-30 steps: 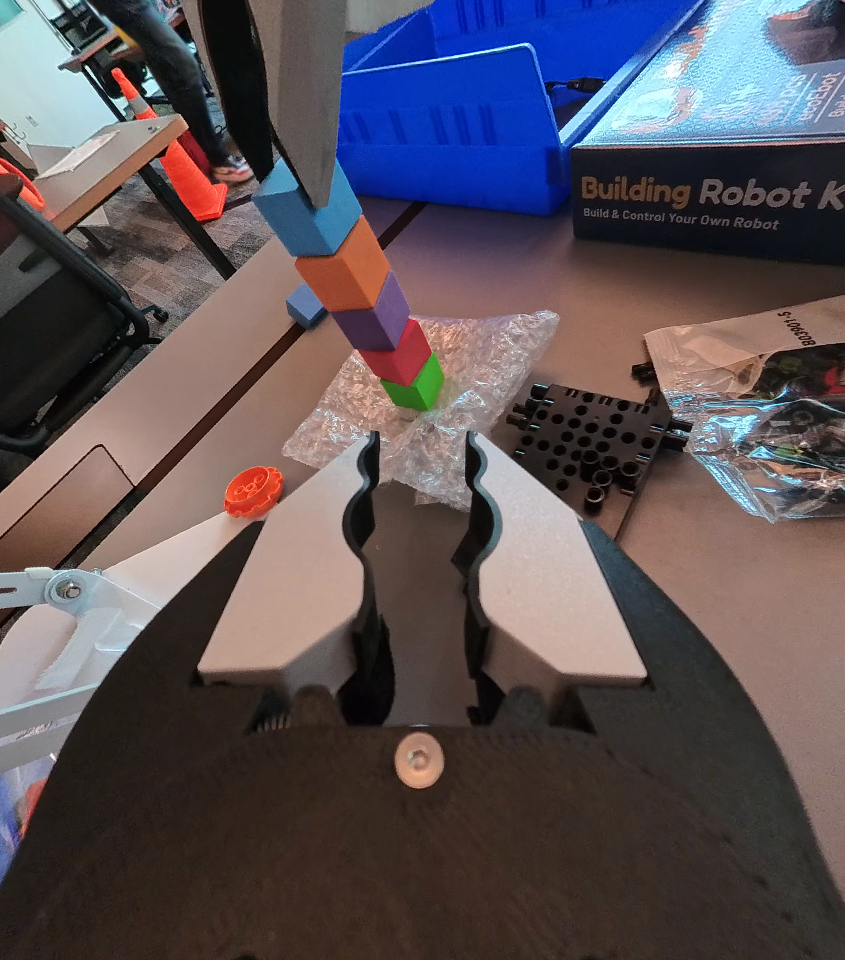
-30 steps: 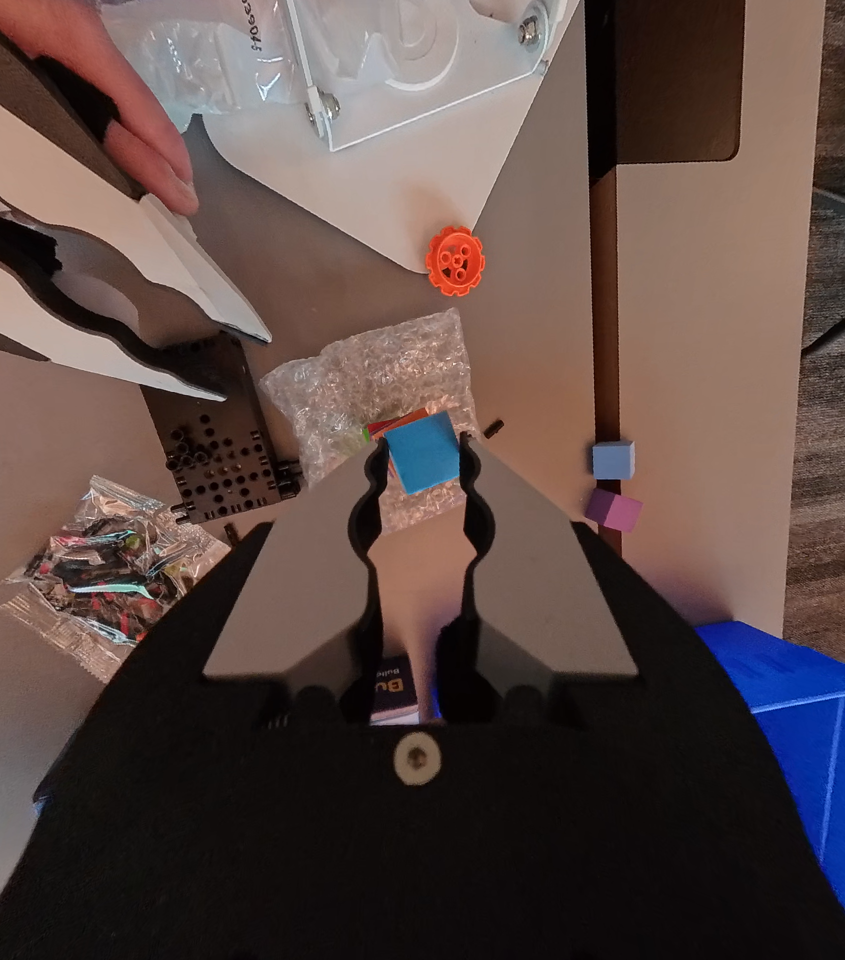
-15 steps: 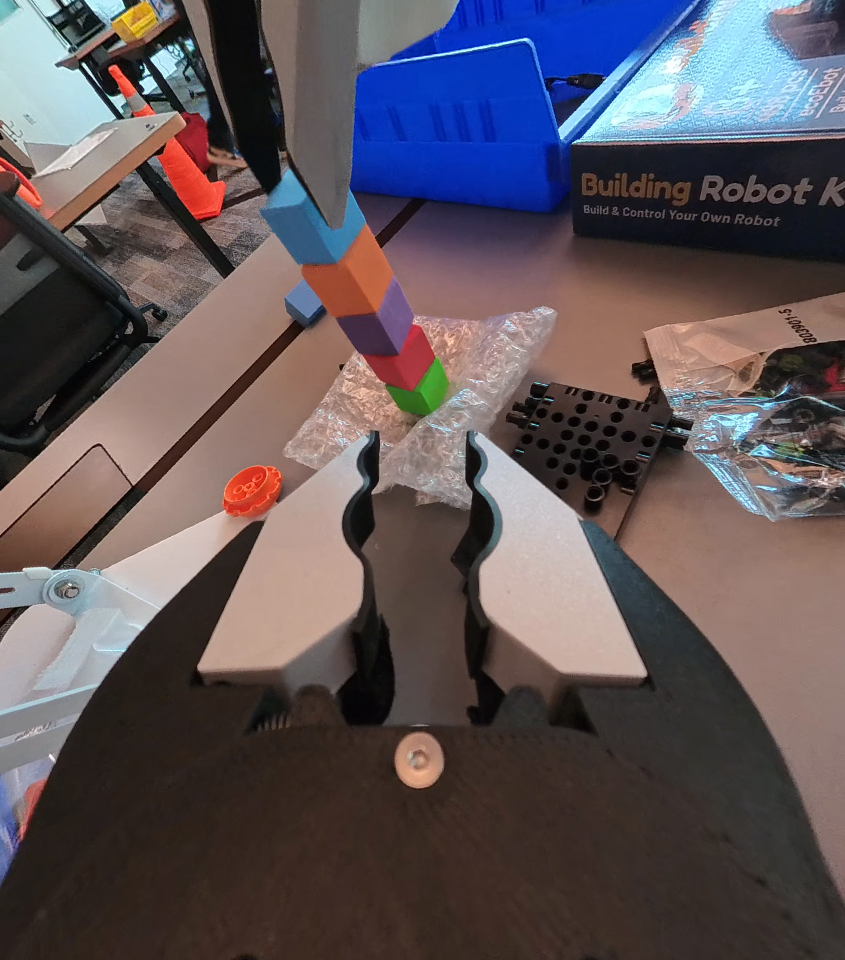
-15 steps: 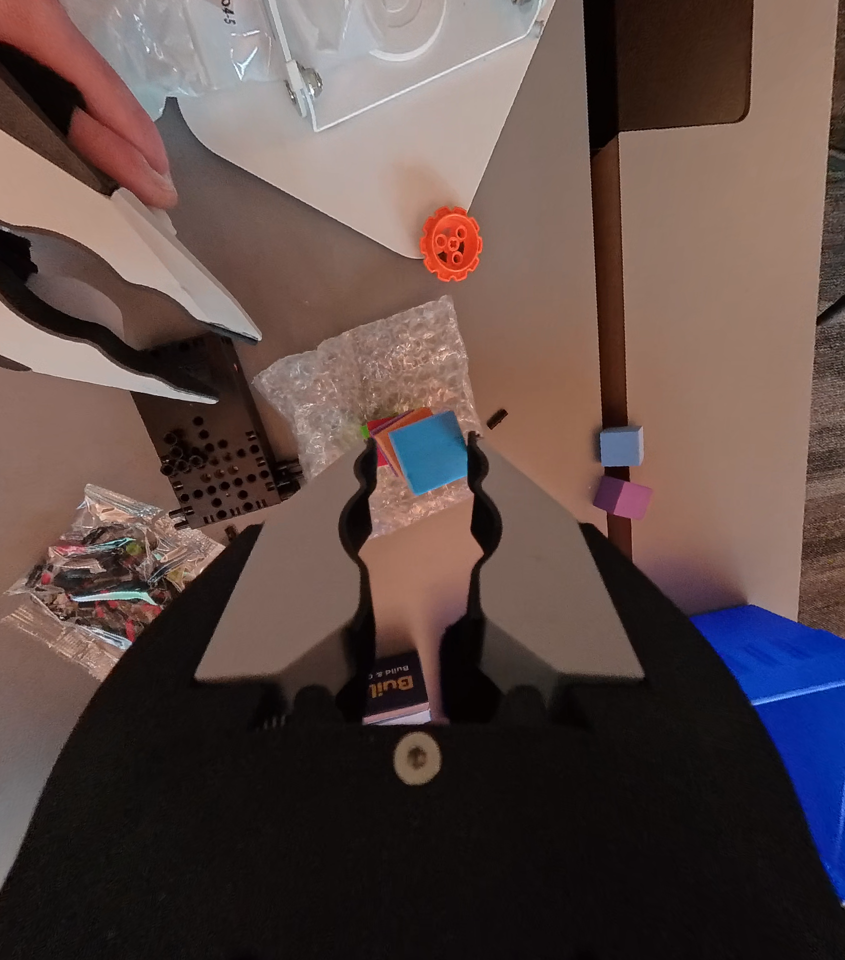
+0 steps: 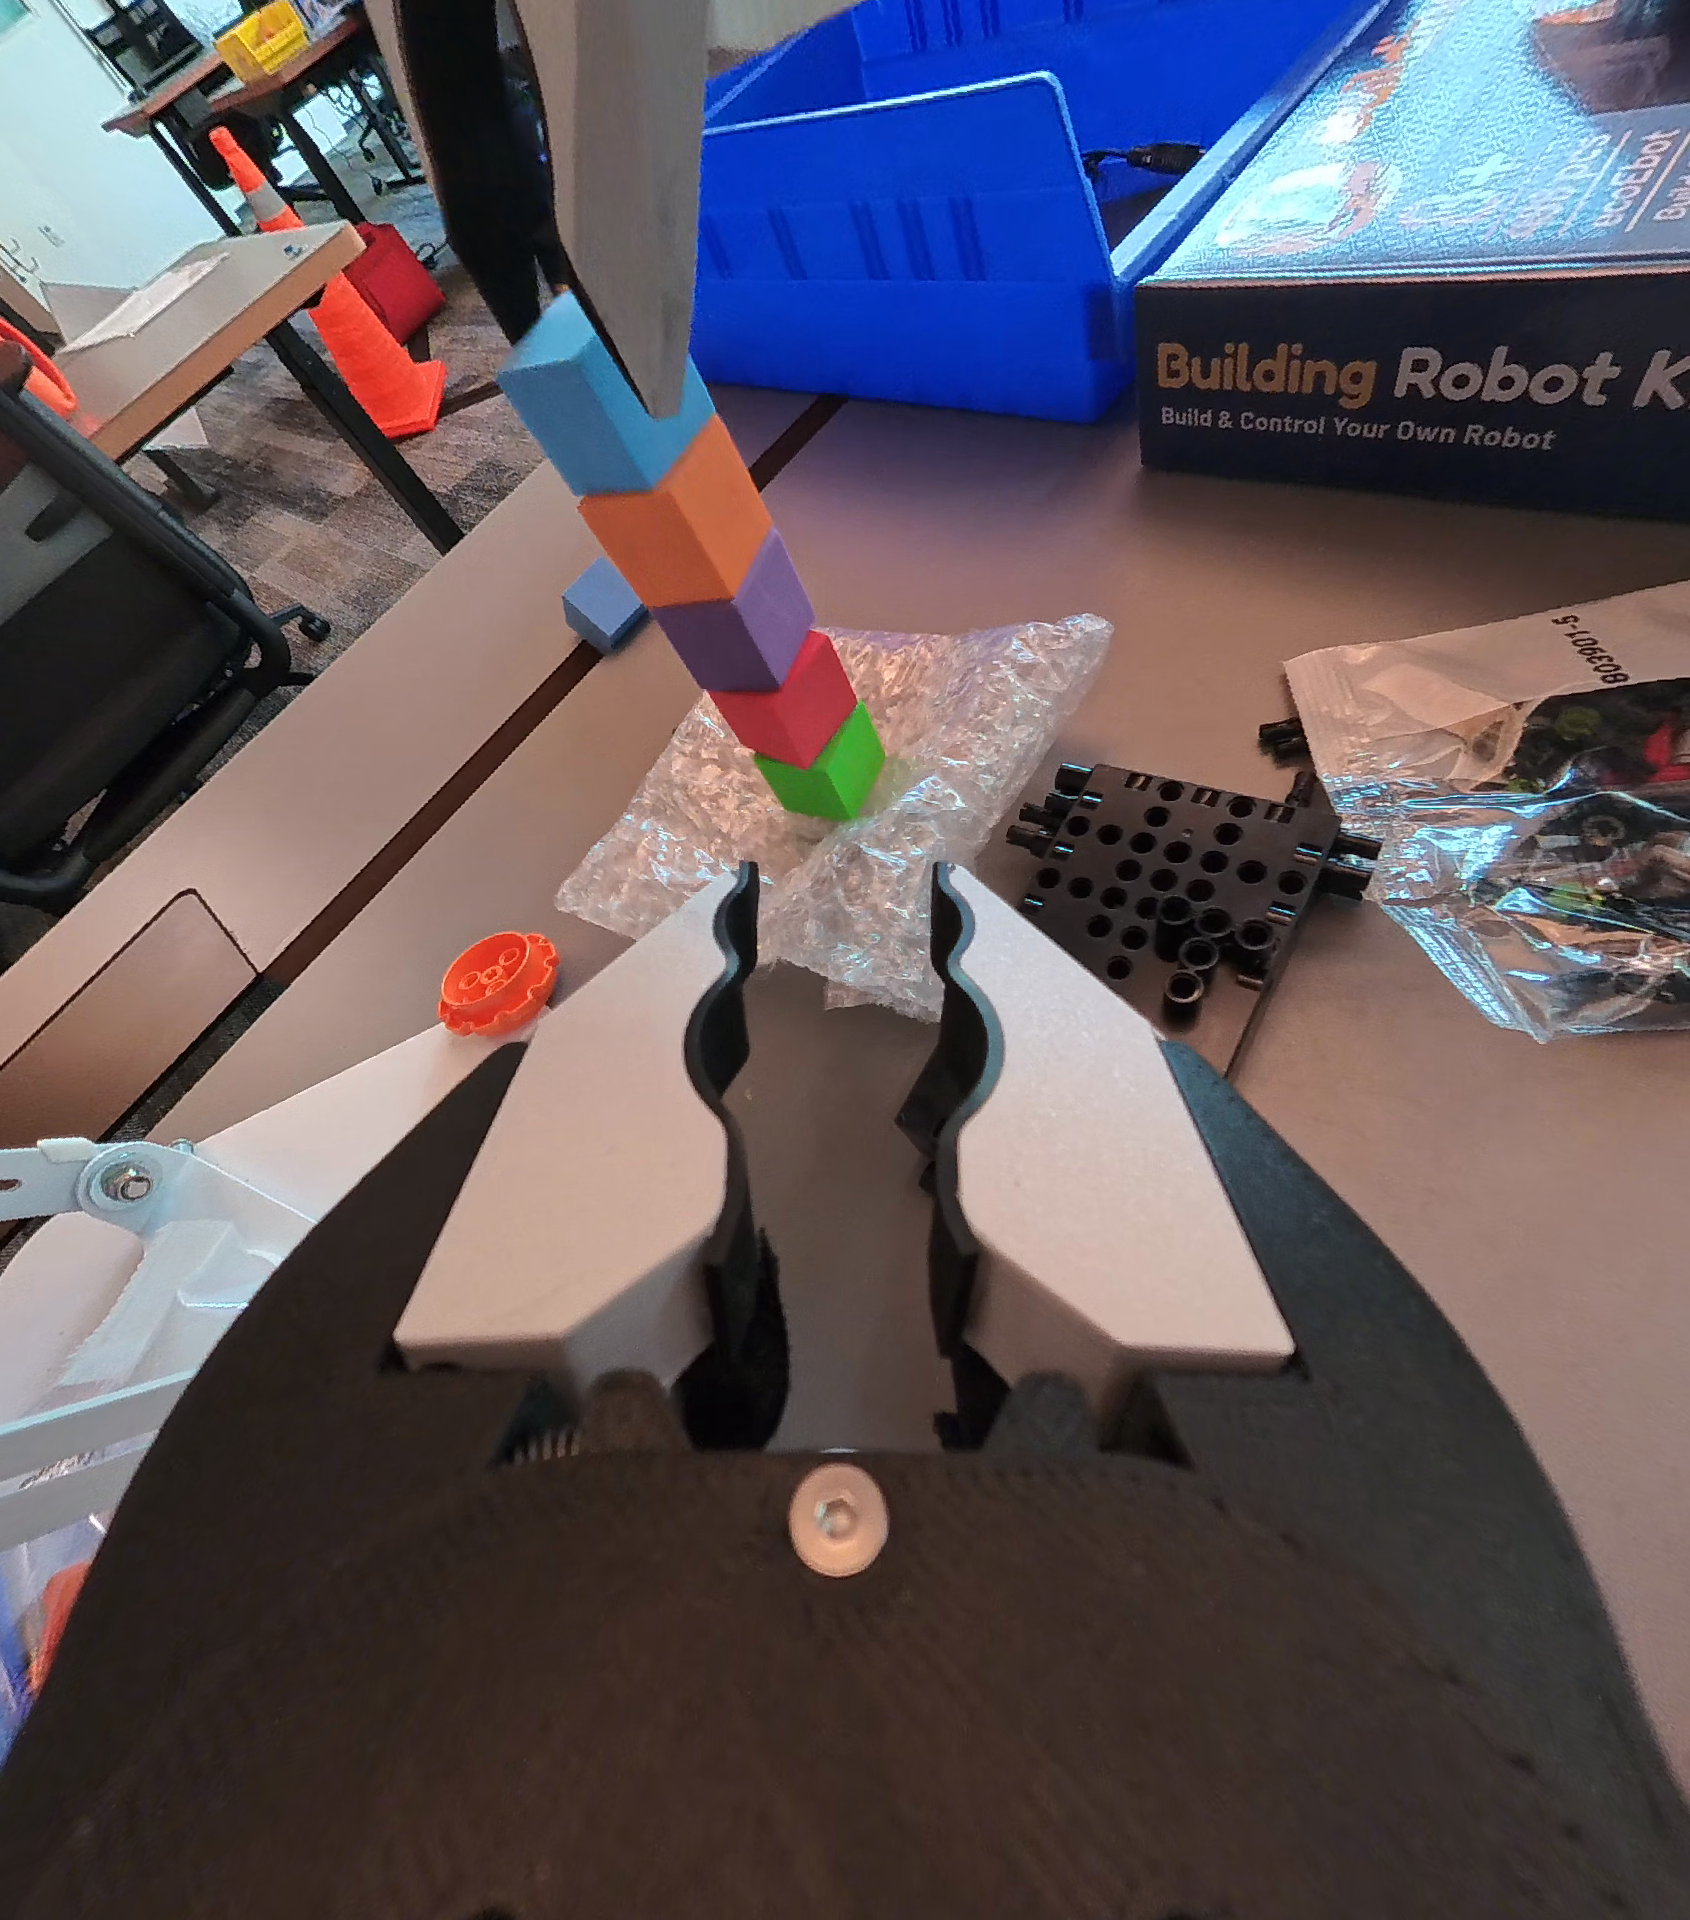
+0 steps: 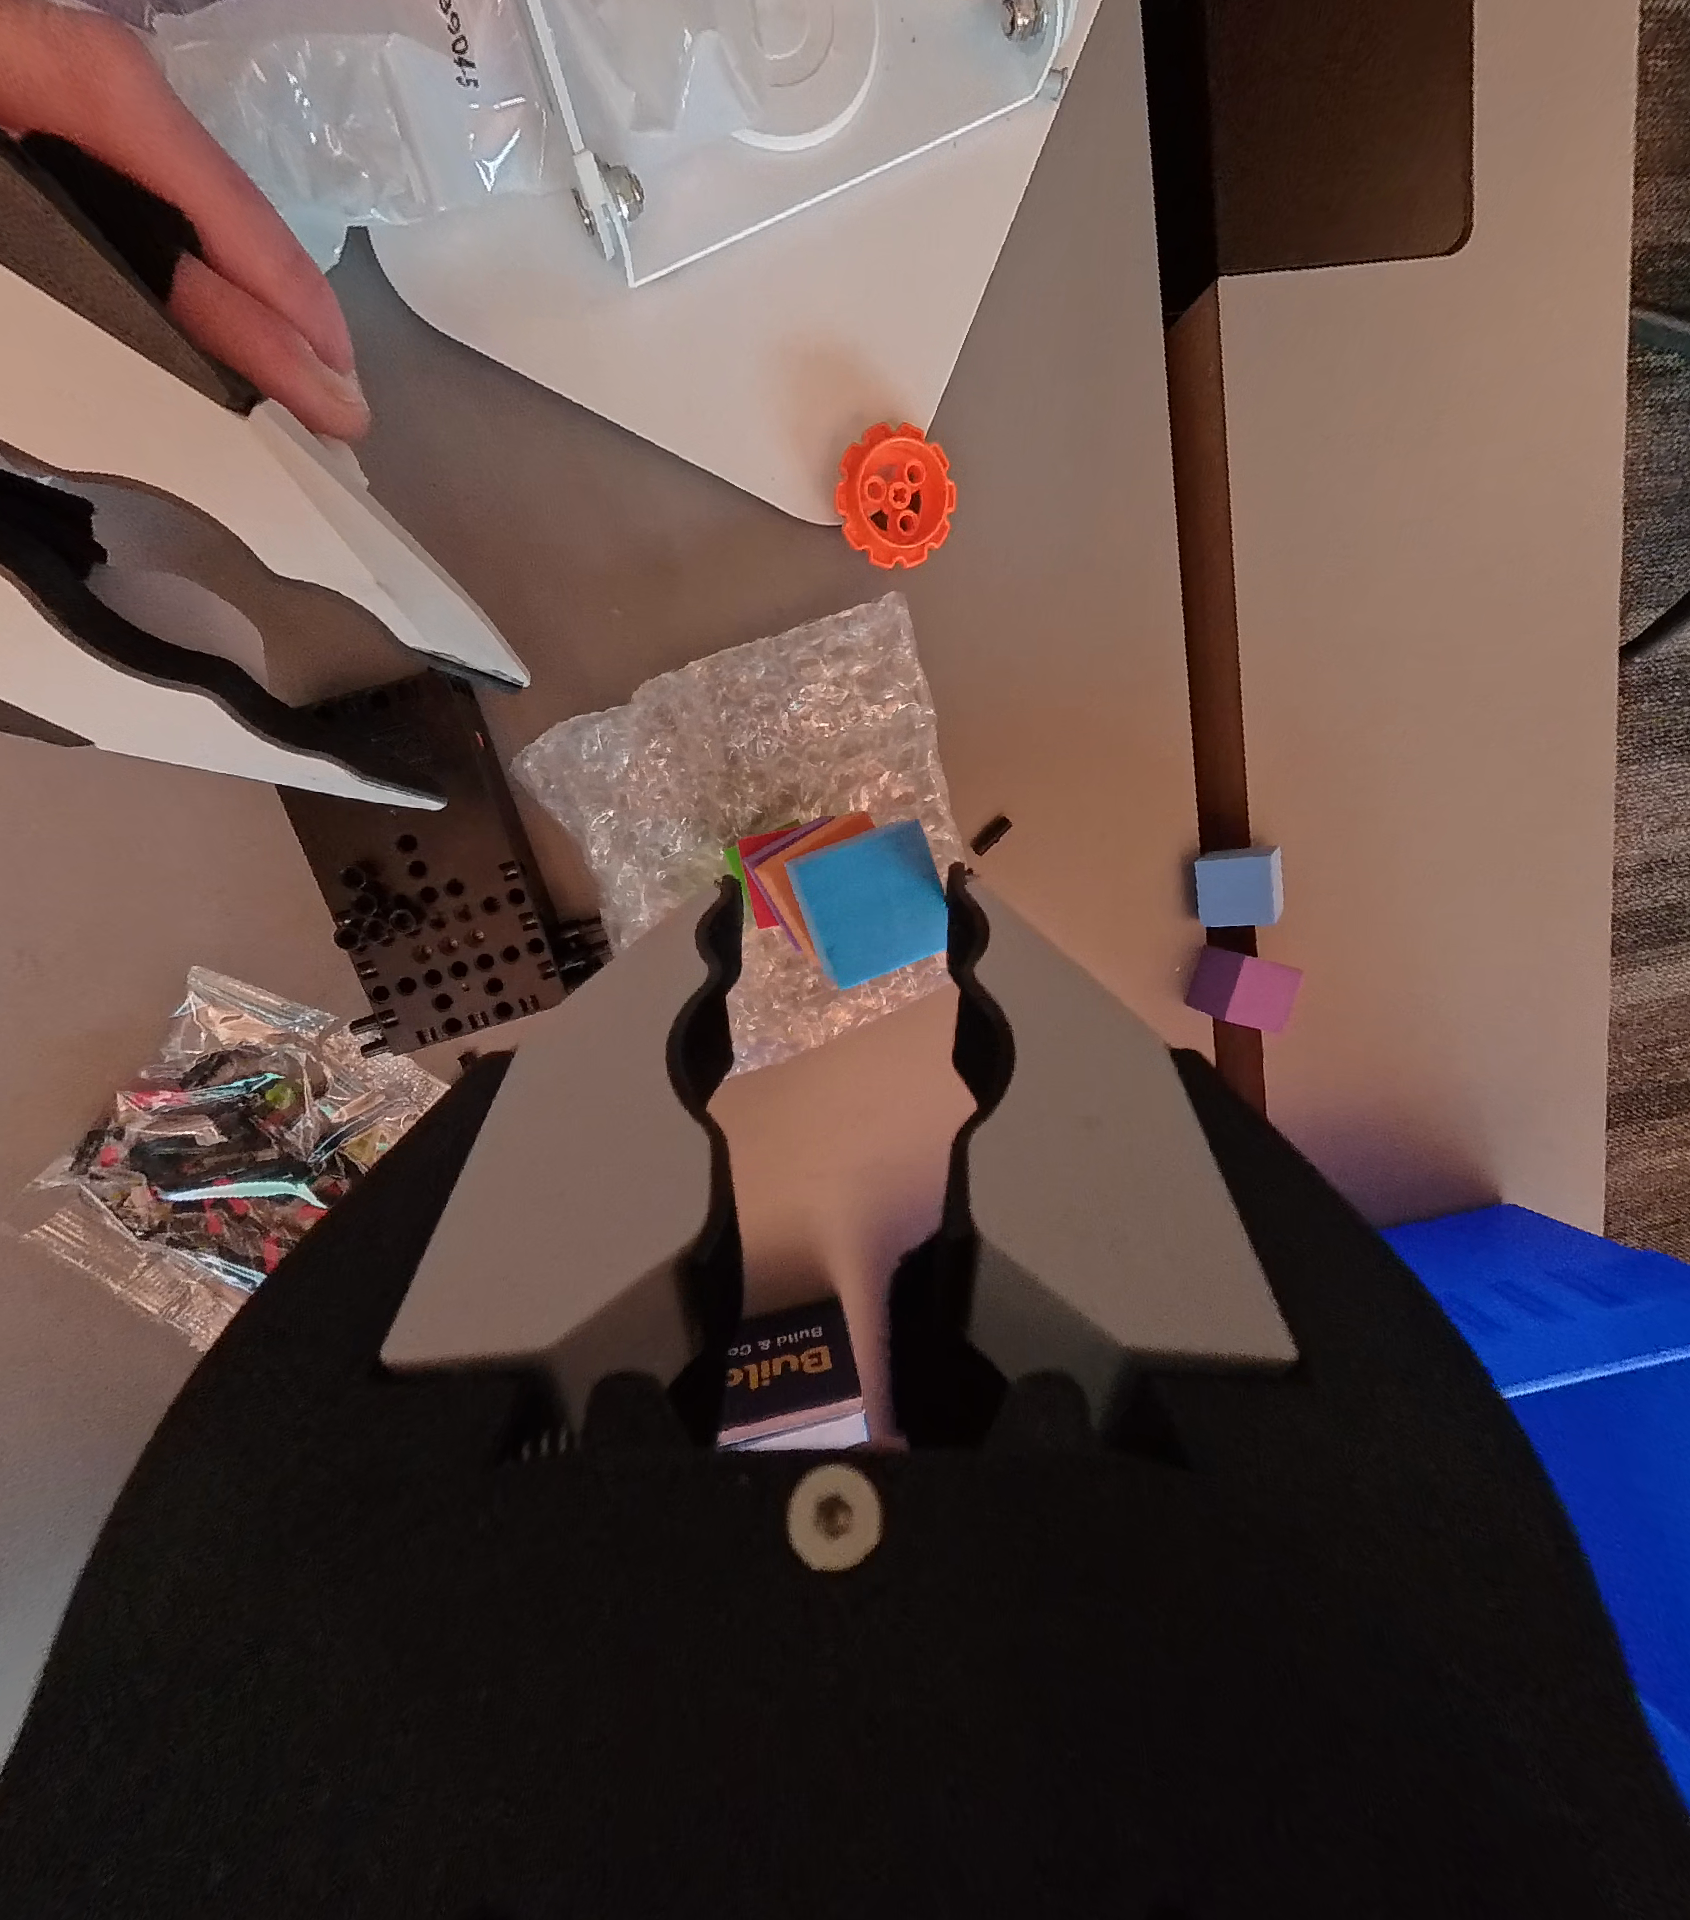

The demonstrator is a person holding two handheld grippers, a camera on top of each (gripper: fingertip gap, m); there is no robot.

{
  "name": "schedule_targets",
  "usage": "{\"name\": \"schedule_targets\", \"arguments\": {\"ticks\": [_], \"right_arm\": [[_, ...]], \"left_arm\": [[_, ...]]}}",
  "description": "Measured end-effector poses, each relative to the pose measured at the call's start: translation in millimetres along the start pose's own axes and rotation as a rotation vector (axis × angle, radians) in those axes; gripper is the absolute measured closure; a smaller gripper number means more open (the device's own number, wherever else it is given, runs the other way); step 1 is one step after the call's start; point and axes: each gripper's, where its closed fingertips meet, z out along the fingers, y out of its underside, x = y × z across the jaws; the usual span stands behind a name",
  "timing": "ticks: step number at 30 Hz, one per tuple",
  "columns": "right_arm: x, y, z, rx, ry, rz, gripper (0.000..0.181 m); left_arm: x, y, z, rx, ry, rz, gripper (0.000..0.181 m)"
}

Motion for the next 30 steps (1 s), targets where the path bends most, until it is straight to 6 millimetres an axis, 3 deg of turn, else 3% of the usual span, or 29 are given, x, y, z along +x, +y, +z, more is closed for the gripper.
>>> {"name": "schedule_targets", "arguments": {"ticks": [11, 16, 19, 22, 25, 30], "right_arm": [[0, -3, -3, 0.009, -0.003, 0.003, 0.141], [2, -6, -16, 0.054, -0.011, 0.014, 0.138], [17, -3, -32, 0.117, 0.004, 0.062, 0.139], [55, 16, -38, 0.135, 0.079, 0.135, 0.138], [93, 44, -13, 0.085, 0.105, 0.212, 0.134], [122, 58, 54, -0.048, 0.162, 0.125, 0.130]], "left_arm": [[1, -1, 1, 0.005, 0.001, -0.002, 0.150], [2, 1, 3, -0.002, 0.002, 0.001, 0.149], [0, -1, 2, 0.005, -0.001, -0.006, 0.150], [0, -2, 2, 0.008, -0.002, -0.008, 0.150], [1, -2, 2, 0.006, 0.001, -0.005, 0.150], [1, 0, 3, 0.001, 0.000, -0.001, 0.149]]}}
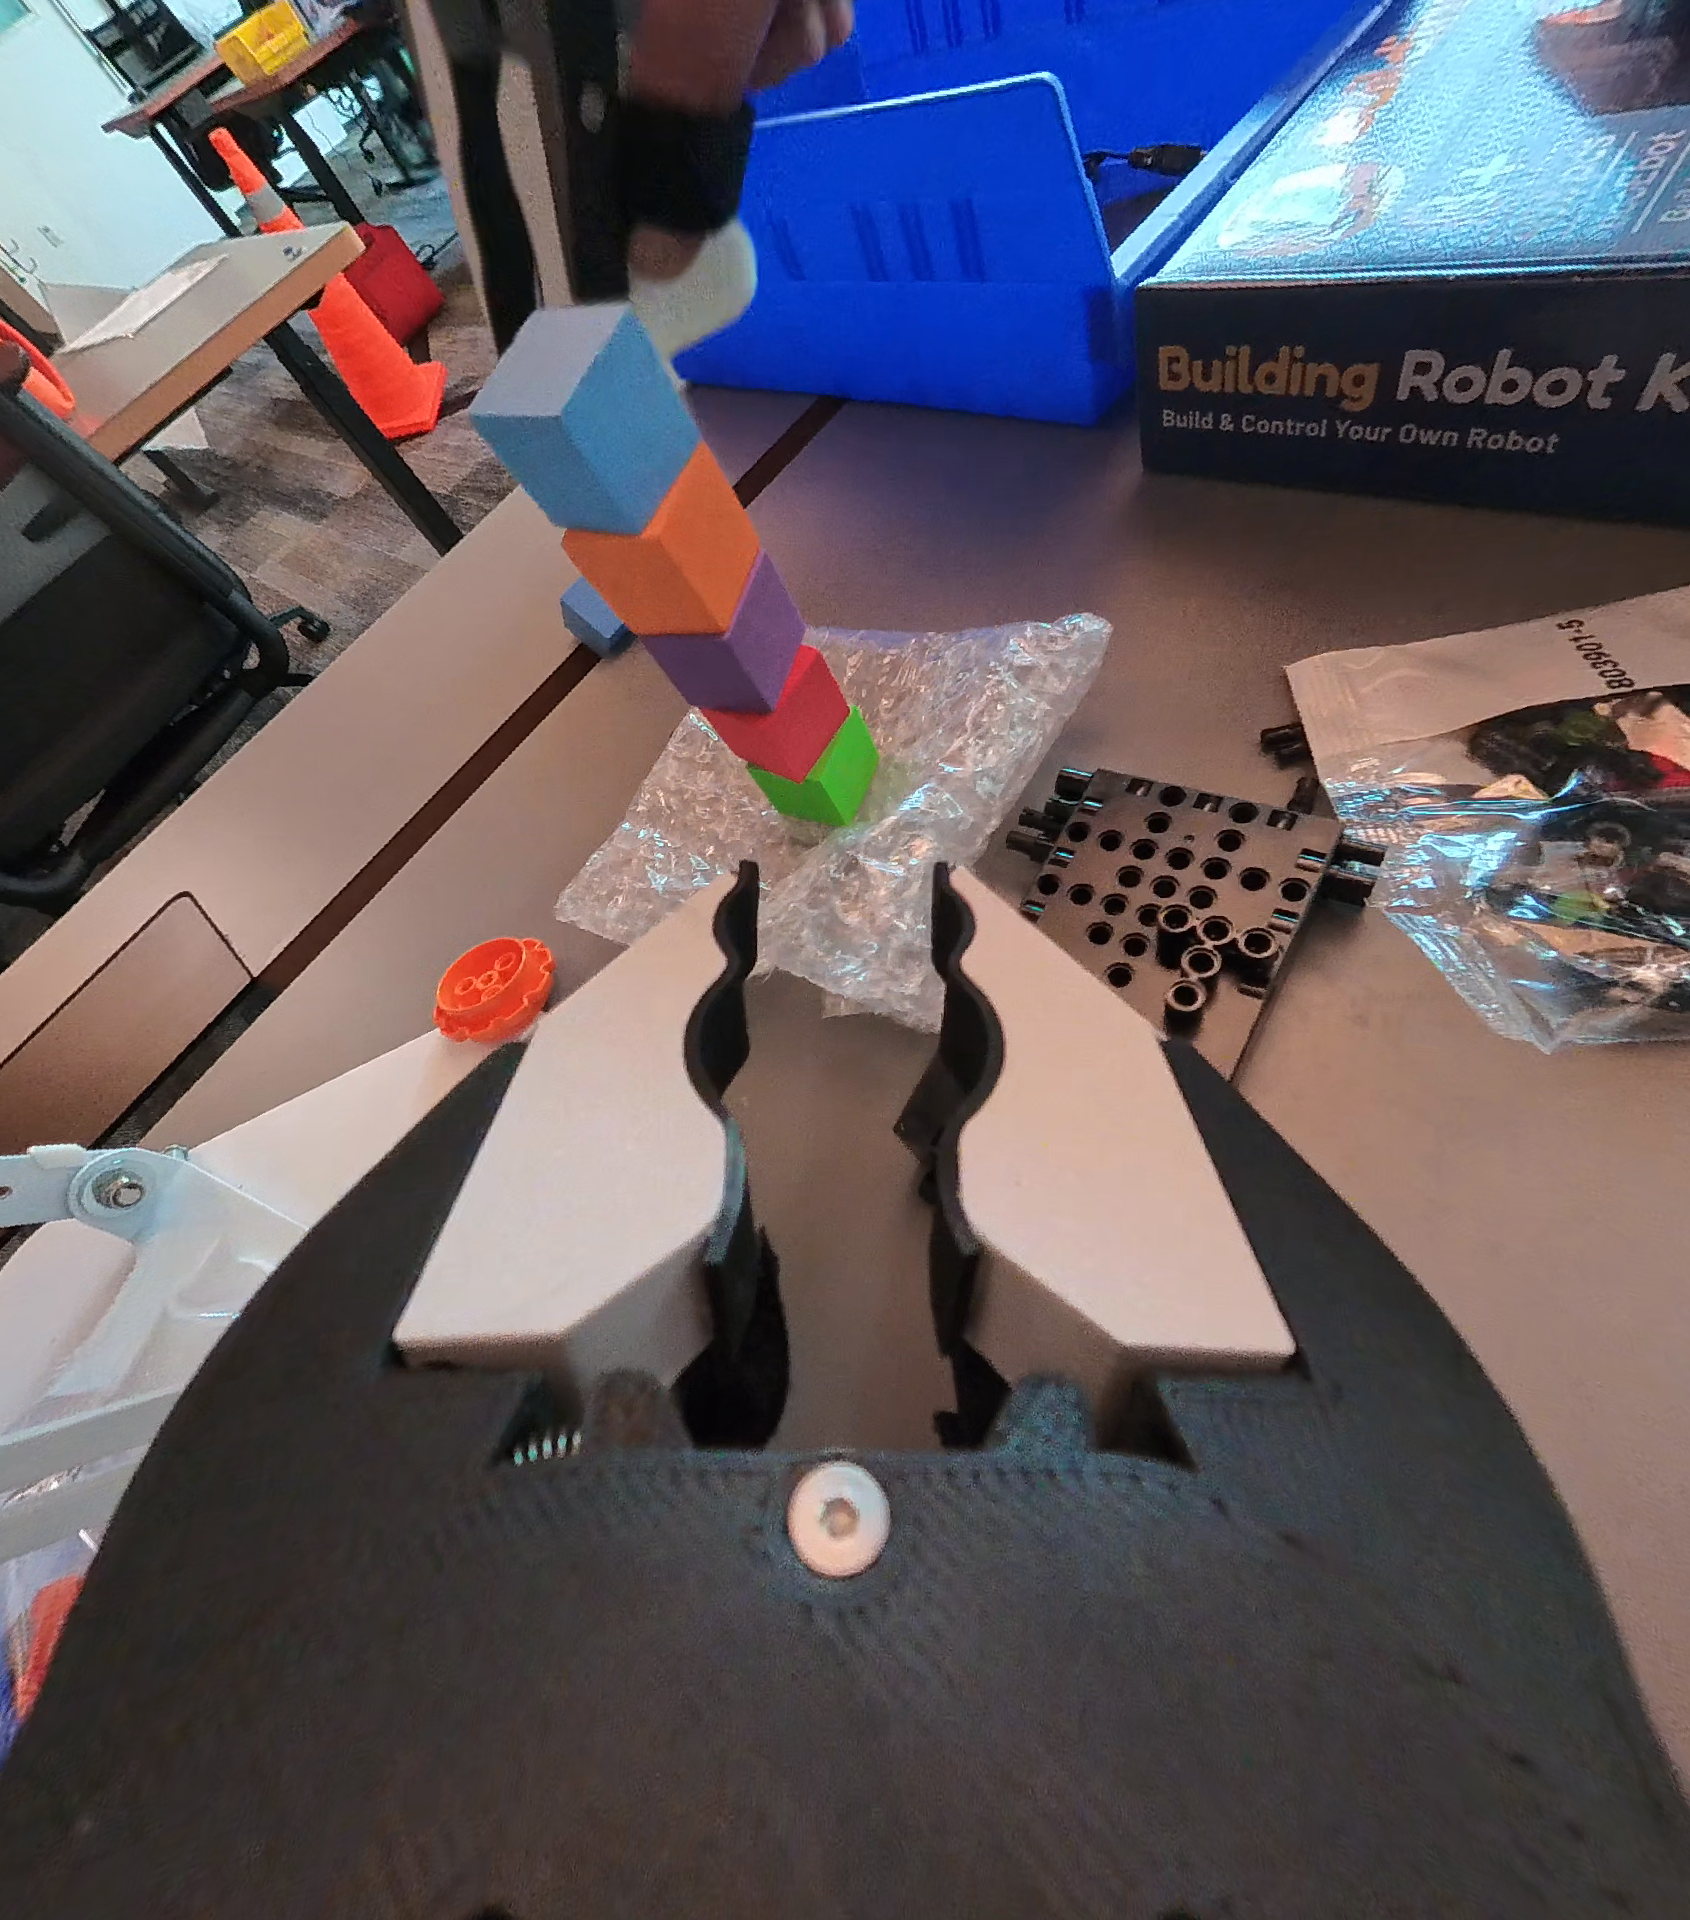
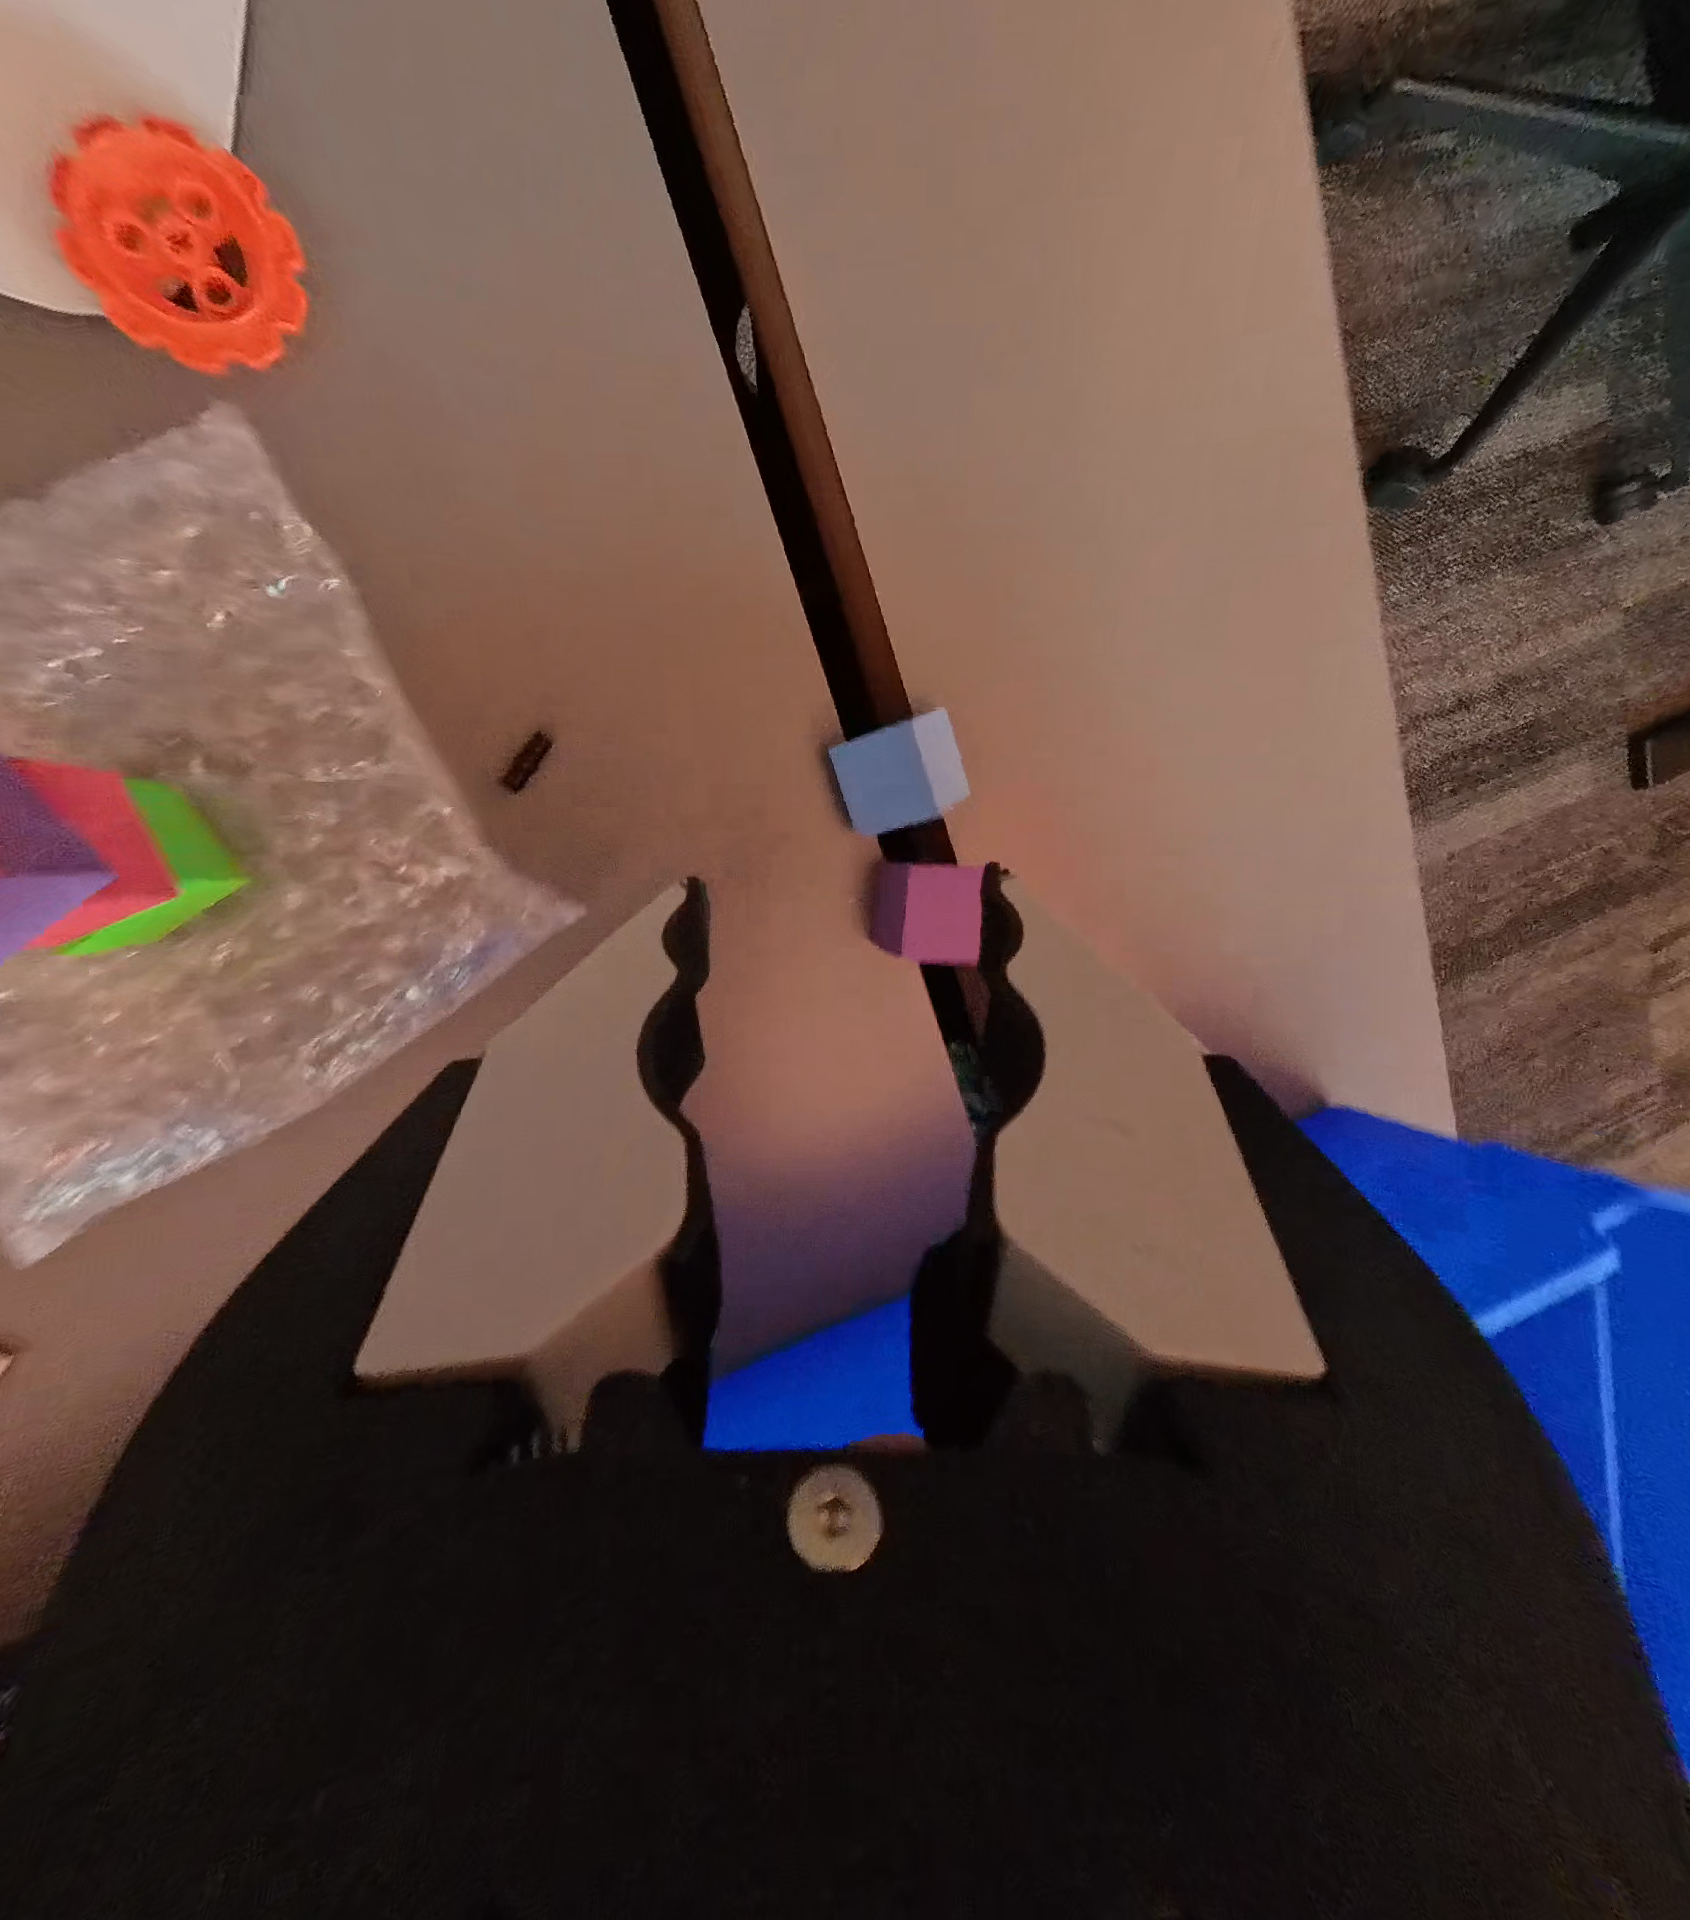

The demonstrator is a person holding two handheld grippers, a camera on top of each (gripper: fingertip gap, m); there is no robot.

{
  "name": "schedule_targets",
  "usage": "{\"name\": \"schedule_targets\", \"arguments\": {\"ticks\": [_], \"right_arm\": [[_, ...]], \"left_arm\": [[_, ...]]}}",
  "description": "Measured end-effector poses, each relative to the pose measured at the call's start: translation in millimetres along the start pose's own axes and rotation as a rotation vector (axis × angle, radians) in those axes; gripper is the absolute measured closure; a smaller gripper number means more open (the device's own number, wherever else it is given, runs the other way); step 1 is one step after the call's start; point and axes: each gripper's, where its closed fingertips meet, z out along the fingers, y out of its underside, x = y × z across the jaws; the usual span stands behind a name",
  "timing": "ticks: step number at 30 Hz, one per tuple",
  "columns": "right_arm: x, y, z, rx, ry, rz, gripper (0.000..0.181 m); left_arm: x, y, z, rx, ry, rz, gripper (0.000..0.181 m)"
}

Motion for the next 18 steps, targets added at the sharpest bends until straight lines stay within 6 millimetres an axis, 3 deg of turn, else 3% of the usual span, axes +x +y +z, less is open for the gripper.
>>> {"name": "schedule_targets", "arguments": {"ticks": [4, 10, 14, 18], "right_arm": [[10, -4, 36, -0.054, 0.033, -0.060, 0.132], [16, 6, 70, -0.127, 0.055, -0.127, 0.146], [15, 7, 76, -0.108, 0.054, -0.109, 0.154], [16, -2, 58, -0.028, 0.061, -0.064, 0.154]], "left_arm": [[-3, 1, -1, 0.000, -0.004, -0.005, 0.150], [-2, 1, -1, 0.001, -0.001, -0.002, 0.150], [-2, 1, -1, -0.002, -0.004, 0.007, 0.150], [-3, 1, -1, 0.000, -0.008, 0.004, 0.150]]}}
